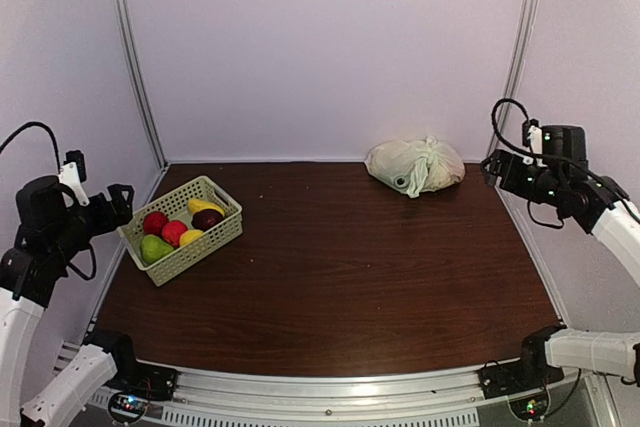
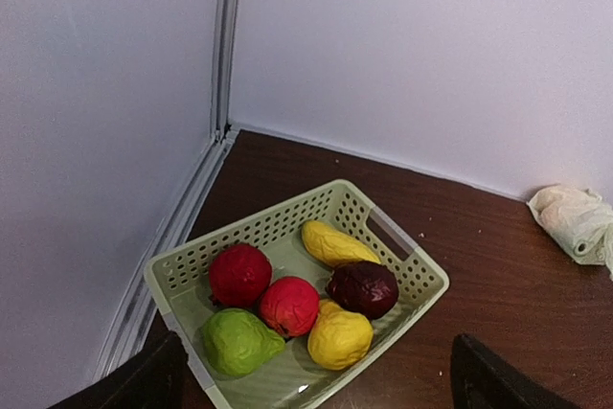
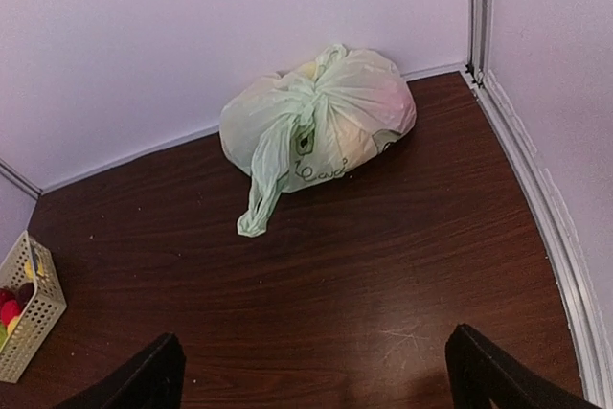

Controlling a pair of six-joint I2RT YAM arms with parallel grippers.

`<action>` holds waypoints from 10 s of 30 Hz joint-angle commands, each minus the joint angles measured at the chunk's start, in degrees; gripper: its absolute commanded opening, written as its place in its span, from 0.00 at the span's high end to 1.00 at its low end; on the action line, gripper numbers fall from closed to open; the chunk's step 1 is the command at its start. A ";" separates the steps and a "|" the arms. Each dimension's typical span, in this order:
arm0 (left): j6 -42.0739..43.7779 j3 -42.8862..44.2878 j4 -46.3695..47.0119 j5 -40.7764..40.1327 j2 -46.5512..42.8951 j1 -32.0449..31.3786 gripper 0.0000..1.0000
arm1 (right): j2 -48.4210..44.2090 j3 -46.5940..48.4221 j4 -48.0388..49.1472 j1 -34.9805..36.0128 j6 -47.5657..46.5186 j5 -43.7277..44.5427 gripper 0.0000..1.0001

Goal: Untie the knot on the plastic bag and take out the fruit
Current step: Move the takeout bag to the center of the board, then adjust the takeout bag at the center of the board, then untie the bag handles from the takeout bag.

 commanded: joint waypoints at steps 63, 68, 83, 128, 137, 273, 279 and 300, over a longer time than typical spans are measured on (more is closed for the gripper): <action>4.27 -2.13 2.67 1.01 12.21 0.48 0.08 | 48.26 22.43 -0.95 6.29 -15.74 -19.84 1.00; 2.50 -2.66 3.00 4.39 12.39 -2.47 0.11 | 40.73 13.84 -1.24 10.37 -15.84 -22.80 1.00; -13.45 -1.97 3.80 -8.53 15.58 -32.01 0.18 | 23.23 -6.01 9.46 34.24 -6.07 -27.39 1.00; -20.16 9.36 34.05 -5.85 54.05 -67.71 0.09 | -3.09 -24.87 1.06 40.43 20.06 -1.66 0.15; -23.54 5.83 37.91 -5.57 52.61 -67.71 0.08 | 2.04 -27.57 9.56 40.44 20.37 -5.87 0.35; -31.80 0.19 29.60 -6.82 47.73 -60.14 1.00 | 22.15 -12.90 21.42 56.15 10.42 8.26 1.00; -34.07 -5.54 35.36 -4.91 46.96 -60.06 1.00 | 20.81 -20.15 25.80 56.37 14.04 4.45 1.00; -30.77 -3.59 38.79 0.35 49.02 -60.06 1.00 | 19.02 -7.40 13.82 56.47 6.75 6.69 0.36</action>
